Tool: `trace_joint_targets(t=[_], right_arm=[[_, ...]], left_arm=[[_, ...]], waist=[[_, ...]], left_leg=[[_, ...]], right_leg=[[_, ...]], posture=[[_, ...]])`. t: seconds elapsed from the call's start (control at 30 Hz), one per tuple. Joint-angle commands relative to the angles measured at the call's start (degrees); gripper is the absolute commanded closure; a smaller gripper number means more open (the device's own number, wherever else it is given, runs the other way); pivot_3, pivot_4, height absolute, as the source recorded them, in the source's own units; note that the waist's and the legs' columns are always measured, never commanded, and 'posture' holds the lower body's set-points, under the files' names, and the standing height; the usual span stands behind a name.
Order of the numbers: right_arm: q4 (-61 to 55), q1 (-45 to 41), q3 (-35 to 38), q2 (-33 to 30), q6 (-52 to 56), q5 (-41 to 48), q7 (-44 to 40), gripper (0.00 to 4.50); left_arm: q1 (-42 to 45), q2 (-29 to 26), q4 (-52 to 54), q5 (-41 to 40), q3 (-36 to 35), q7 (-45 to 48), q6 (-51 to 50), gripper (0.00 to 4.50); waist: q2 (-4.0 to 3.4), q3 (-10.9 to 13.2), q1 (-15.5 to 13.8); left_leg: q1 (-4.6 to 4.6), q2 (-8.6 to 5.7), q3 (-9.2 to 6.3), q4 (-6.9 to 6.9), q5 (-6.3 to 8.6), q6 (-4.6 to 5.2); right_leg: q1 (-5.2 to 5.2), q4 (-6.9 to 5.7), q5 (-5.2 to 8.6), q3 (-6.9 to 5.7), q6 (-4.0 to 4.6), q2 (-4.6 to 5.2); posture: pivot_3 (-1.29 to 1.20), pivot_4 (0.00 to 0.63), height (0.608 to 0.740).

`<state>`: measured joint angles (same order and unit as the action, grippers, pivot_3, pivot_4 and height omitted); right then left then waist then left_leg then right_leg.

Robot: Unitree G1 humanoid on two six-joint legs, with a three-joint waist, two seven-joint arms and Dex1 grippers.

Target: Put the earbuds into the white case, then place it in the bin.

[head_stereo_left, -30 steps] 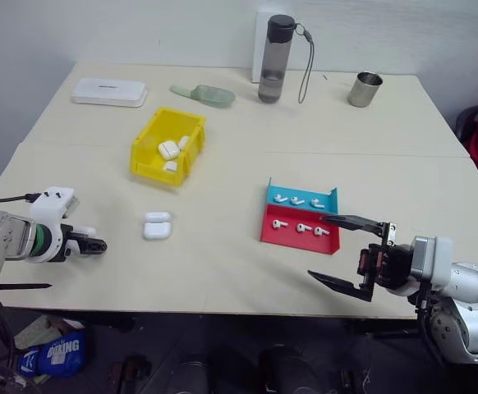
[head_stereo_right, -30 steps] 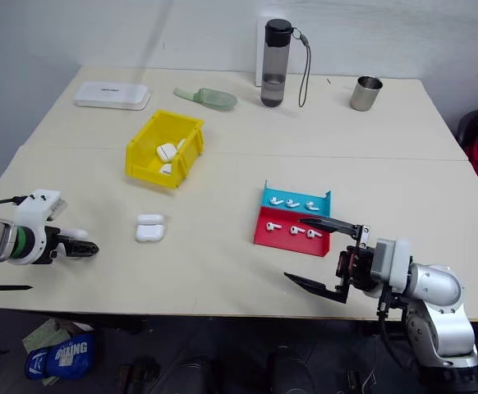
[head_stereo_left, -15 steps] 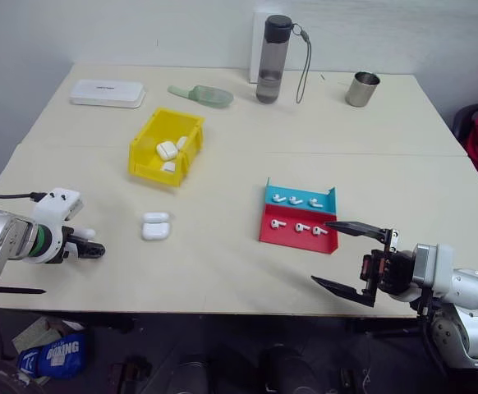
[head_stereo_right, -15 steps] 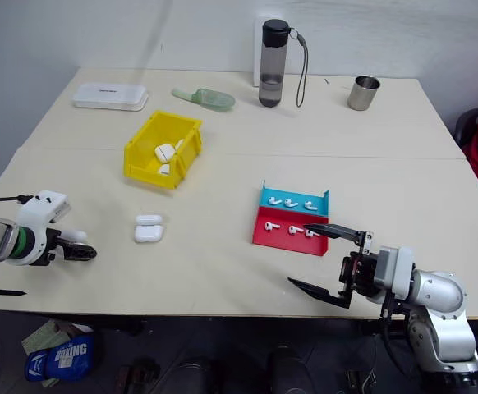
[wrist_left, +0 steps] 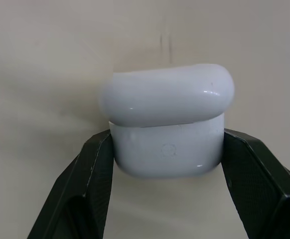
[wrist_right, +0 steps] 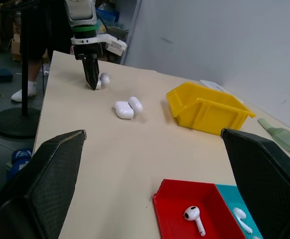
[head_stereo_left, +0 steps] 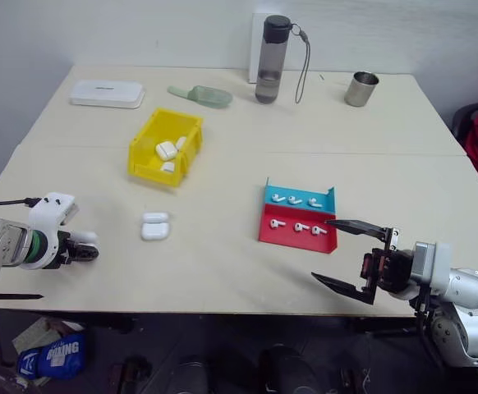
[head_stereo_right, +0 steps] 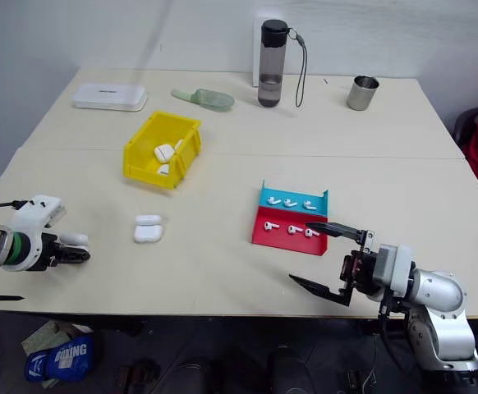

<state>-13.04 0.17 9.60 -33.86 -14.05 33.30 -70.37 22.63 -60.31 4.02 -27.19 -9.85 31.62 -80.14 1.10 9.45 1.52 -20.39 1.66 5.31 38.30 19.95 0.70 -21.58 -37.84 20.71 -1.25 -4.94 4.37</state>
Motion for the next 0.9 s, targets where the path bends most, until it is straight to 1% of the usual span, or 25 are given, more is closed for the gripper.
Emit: trace_joint_targets(t=[0.03, 0.07, 0.1, 0.13, 0.2, 0.23, 0.3, 0.33, 0.4, 0.5, 0.63, 0.7, 0.77, 0.83, 0.9], right_arm=[[-0.8, -1.3, 2.9, -1.8, -0.4, 0.1, 1.3, 0.00], [-1.0, -1.4, 3.2, -2.1, 0.0, 0.1, 1.7, 0.00], [-1.3, -1.4, 3.9, -3.0, 0.8, 0.1, 2.1, 0.00], [-1.7, -1.3, 4.4, -3.7, 1.3, 0.2, 2.4, 0.00], [-2.5, -0.9, 5.9, -5.5, 2.9, 0.4, 3.2, 0.00], [-3.1, -0.3, 7.3, -6.7, 4.0, 0.6, 3.8, 0.00], [-4.2, 1.4, 10.0, -8.6, 6.0, 0.6, 5.4, 0.00], [-5.1, 2.7, 11.2, -9.1, 6.8, 0.8, 6.1, 0.00], [-6.7, 5.4, 12.7, -9.6, 7.6, 0.8, 6.5, 0.00], [-8.6, 11.1, 15.8, -8.7, 7.5, -1.2, 8.2, 0.00], [-10.5, 18.4, 19.5, -7.3, 8.1, -4.1, 11.7, 0.00], [-11.5, 21.1, 20.4, -7.4, 9.3, -4.9, 12.9, 0.00], [-12.7, 22.3, 21.0, -8.1, 11.5, -5.7, 14.7, 0.00], [-14.0, 20.0, 19.6, -9.6, 14.1, -4.3, 15.3, 0.00], [-15.8, 15.3, 17.3, -13.5, 21.3, -5.3, 18.4, 0.00]], left_arm=[[-3.4, 4.1, 6.8, -5.8, -12.4, 13.2, 21.0, 1.71], [-5.2, 5.1, 8.2, -6.8, -14.4, 16.8, 25.9, 1.71], [-7.2, 7.4, 10.3, -9.2, -16.8, 22.5, 32.1, 1.71], [-8.5, 9.0, 11.5, -10.8, -18.4, 26.1, 36.0, 1.71], [-9.8, 13.6, 13.2, -15.8, -21.2, 30.0, 40.6, 1.71], [-10.0, 17.1, 14.9, -18.4, -20.3, 31.1, 42.5, 1.71], [-9.6, 23.8, 18.5, -19.2, -15.3, 31.2, 47.5, 1.71], [-9.0, 27.4, 20.1, -20.1, -13.1, 29.6, 48.4, 1.71], [-8.8, 32.4, 21.8, -19.6, -9.6, 28.7, 51.9, 1.71], [-9.5, 38.1, 20.8, -17.8, -3.5, 32.7, 58.9, 1.71], [-8.7, 41.7, 14.8, -12.4, 3.5, 37.6, 68.0, 1.71], [-8.5, 43.0, 10.9, -10.4, 5.2, 39.3, 72.2, 1.71], [-8.5, 43.9, 6.2, -7.6, 6.4, 42.5, 79.2, 1.71], [-8.9, 43.6, 2.7, -5.7, 7.2, 44.8, 83.8, 1.71], [-9.4, 43.1, 0.9, -5.1, 7.1, 45.2, 85.9, 1.71]], waist=[[0.01, 0.0, -0.1], [0.01, 0.0, -0.1], [0.00, 0.0, 0.0], [0.00, 0.0, 0.0], [-0.05, 0.0, 0.0], [-0.07, 0.0, 0.0], [-0.22, 0.1, -0.6], [-0.21, 0.1, -0.9], [-0.13, 0.1, -1.3], [-0.14, 0.1, -1.4], [-0.18, 0.1, -1.5], [-0.20, 0.0, -1.3], [-0.21, 0.0, -1.1], [-0.21, 0.0, -1.0], [-0.26, 0.0, -0.2]], left_leg=[[-0.03, -0.01, -0.02, 0.02, 0.00, 0.01], [-0.09, -0.01, -0.07, 0.10, 0.02, 0.03], [-0.12, -0.01, -0.05, 0.11, 0.03, 0.04], [-0.12, -0.02, -0.05, 0.11, 0.05, 0.05], [-0.12, -0.02, -0.06, 0.13, 0.07, 0.06], [-0.12, -0.03, -0.05, 0.15, 0.07, 0.06], [-0.12, -0.02, -0.08, 0.25, 0.08, 0.07], [-0.13, -0.03, -0.09, 0.35, 0.09, 0.11], [-0.22, 0.00, -0.09, 0.59, 0.11, 0.14], [-0.24, 0.02, -0.06, 0.66, 0.12, 0.15], [-0.22, 0.01, 0.00, 0.66, 0.13, 0.17], [-0.21, 0.02, 0.02, 0.67, 0.12, 0.17], [-0.21, 0.08, 0.09, 0.67, 0.12, 0.16], [-0.19, 0.12, 0.15, 0.67, 0.11, 0.14], [-0.19, 0.15, 0.17, 0.69, 0.11, 0.13]], right_leg=[[-0.01, 0.00, 0.00, -0.02, 0.00, 0.02], [-0.01, 0.04, 0.00, -0.08, 0.00, 0.03], [-0.01, 0.07, 0.00, -0.10, 0.00, 0.06], [0.00, 0.10, 0.00, -0.11, 0.00, 0.07], [0.01, 0.14, 0.00, -0.14, 0.00, 0.07], [0.03, 0.16, 0.00, -0.15, 0.00, 0.07], [0.10, 0.15, 0.00, -0.15, 0.00, 0.07], [0.16, 0.13, -0.01, -0.15, -0.01, 0.07], [0.19, 0.16, -0.04, -0.12, -0.08, 0.01], [0.20, 0.13, -0.06, -0.04, -0.11, -0.07], [0.23, 0.20, -0.06, 0.02, -0.11, -0.11], [0.25, 0.22, -0.06, 0.05, -0.12, -0.18], [0.25, 0.31, -0.05, 0.13, -0.13, -0.25], [0.25, 0.35, -0.05, 0.18, -0.13, -0.29], [0.24, 0.34, -0.04, 0.20, -0.14, -0.30]], posture=[[0.00, 0.150, 0.740], [0.00, 0.150, 0.740], [0.00, 0.150, 0.740], [0.00, 0.150, 0.740], [0.00, 0.150, 0.740], [0.00, 0.150, 0.740], [0.00, 0.150, 0.740], [0.00, 0.150, 0.740], [0.00, 0.150, 0.740], [0.00, 0.150, 0.740], [0.00, 0.150, 0.740], [0.00, 0.150, 0.740], [0.00, 0.150, 0.740], [0.00, 0.150, 0.740], [0.00, 0.150, 0.740]])
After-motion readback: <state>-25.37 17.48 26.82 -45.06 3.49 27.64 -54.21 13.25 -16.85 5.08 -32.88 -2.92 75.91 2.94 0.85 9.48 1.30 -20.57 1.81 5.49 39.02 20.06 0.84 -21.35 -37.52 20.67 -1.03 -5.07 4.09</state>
